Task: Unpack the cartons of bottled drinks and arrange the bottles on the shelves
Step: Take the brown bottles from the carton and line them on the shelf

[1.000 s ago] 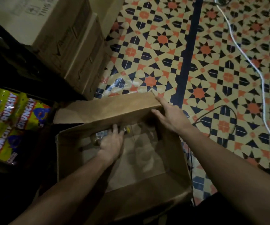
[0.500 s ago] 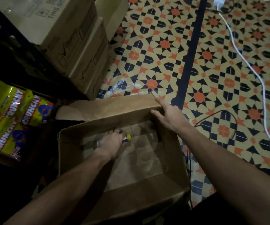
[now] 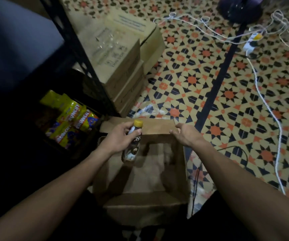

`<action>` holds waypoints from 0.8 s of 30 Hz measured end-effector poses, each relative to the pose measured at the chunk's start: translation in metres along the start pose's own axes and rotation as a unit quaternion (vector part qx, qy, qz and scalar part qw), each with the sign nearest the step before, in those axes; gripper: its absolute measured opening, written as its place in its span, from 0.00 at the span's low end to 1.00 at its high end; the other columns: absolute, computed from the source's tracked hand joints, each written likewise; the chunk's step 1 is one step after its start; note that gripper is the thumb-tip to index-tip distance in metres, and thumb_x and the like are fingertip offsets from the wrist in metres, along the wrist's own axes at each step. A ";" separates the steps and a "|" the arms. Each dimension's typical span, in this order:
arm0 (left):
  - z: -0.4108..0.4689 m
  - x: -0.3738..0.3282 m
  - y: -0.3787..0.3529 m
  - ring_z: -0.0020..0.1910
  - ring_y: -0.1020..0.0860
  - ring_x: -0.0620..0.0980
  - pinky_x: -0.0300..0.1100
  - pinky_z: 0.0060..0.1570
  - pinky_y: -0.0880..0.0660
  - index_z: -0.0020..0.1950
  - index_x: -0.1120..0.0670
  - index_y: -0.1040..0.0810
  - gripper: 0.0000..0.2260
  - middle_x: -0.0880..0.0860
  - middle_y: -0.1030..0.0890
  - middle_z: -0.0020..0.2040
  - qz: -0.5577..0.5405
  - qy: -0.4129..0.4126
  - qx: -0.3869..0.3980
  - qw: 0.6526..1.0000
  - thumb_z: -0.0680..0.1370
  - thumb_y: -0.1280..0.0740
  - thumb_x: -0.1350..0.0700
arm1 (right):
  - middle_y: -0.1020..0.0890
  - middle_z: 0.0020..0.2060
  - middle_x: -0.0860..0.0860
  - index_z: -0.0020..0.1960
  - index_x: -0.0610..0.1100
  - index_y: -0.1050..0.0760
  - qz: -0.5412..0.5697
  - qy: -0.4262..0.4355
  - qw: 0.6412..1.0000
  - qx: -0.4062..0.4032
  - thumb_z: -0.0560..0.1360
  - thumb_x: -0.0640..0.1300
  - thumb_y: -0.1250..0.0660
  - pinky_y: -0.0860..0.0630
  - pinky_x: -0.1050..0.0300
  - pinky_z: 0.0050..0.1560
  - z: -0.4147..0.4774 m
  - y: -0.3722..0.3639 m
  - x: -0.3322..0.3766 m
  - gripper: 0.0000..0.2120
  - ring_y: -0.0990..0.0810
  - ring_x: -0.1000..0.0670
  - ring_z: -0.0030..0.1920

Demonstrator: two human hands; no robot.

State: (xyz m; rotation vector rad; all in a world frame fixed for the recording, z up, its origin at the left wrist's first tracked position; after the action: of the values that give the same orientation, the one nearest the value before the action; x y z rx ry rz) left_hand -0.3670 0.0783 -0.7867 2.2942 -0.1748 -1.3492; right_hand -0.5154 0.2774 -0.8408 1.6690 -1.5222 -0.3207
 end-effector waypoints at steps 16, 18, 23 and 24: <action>-0.237 -0.366 0.243 0.42 0.21 0.46 0.47 0.46 0.24 0.53 0.54 0.18 0.15 0.60 0.16 0.46 -0.023 -0.074 -0.170 0.982 0.78 0.32 0.43 | 0.20 0.64 0.44 0.70 0.42 0.25 -0.008 0.198 0.979 -0.045 0.83 0.55 0.39 0.27 0.56 0.54 -0.291 0.298 0.193 0.22 0.22 0.44 0.63; -0.264 -0.409 0.265 0.44 0.21 0.48 0.50 0.49 0.23 0.54 0.55 0.18 0.11 0.63 0.17 0.49 -0.039 -0.096 -0.182 0.978 0.80 0.32 0.49 | 0.18 0.61 0.44 0.68 0.43 0.24 -0.012 0.237 0.969 -0.062 0.83 0.55 0.39 0.26 0.54 0.54 -0.326 0.337 0.225 0.21 0.20 0.44 0.60; -0.337 -0.498 0.324 0.41 0.23 0.45 0.39 0.44 0.26 0.51 0.49 0.17 0.06 0.58 0.19 0.42 -0.026 -0.143 -0.251 0.957 0.80 0.32 0.49 | 0.21 0.66 0.47 0.70 0.43 0.25 -0.008 0.317 0.940 -0.125 0.82 0.57 0.38 0.29 0.53 0.64 -0.408 0.428 0.296 0.24 0.23 0.46 0.65; -0.353 -0.514 0.336 0.40 0.22 0.46 0.39 0.45 0.25 0.51 0.47 0.17 0.06 0.56 0.20 0.42 -0.026 -0.150 -0.265 0.952 0.79 0.32 0.48 | 0.21 0.66 0.47 0.70 0.43 0.25 -0.007 0.335 0.932 -0.138 0.82 0.58 0.38 0.28 0.53 0.65 -0.428 0.444 0.311 0.24 0.23 0.46 0.65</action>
State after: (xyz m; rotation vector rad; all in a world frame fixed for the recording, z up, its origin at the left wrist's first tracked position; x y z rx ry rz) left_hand -0.2859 0.0721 -0.0837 1.6561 0.1394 -1.5438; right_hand -0.4650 0.2013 -0.1561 1.3663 -0.9058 0.0385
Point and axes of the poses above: each hand's wrist, its own z-axis towards the middle knuckle, its own y-axis out of the back of the hand, x = y × z, the point moved 9 cm from there along z, towards the middle knuckle
